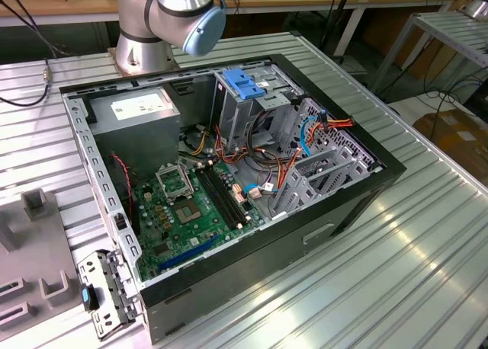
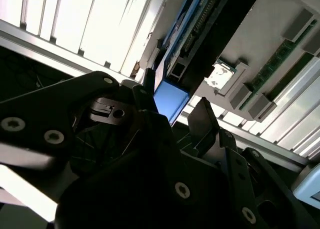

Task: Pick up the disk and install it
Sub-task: 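Pick up the disk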

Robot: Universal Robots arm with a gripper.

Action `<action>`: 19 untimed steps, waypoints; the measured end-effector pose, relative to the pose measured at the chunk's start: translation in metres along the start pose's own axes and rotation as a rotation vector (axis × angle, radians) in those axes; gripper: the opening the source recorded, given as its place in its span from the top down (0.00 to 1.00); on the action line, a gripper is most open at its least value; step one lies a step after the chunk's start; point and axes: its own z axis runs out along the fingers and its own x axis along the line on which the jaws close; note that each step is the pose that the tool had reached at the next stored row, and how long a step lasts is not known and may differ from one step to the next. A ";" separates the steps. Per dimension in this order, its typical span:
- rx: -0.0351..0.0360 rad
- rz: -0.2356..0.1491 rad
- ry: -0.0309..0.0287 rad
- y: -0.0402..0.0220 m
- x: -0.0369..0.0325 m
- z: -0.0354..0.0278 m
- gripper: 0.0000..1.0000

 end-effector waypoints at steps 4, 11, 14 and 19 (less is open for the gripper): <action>0.0016 -0.013 -0.0006 0.0010 -0.0006 0.0078 0.46; 0.0014 -0.014 -0.0018 0.0007 -0.0008 0.0165 0.46; 0.0016 -0.014 -0.0024 0.0006 -0.0008 0.0167 0.46; 0.0017 -0.014 -0.0024 0.0007 -0.0019 0.0169 0.46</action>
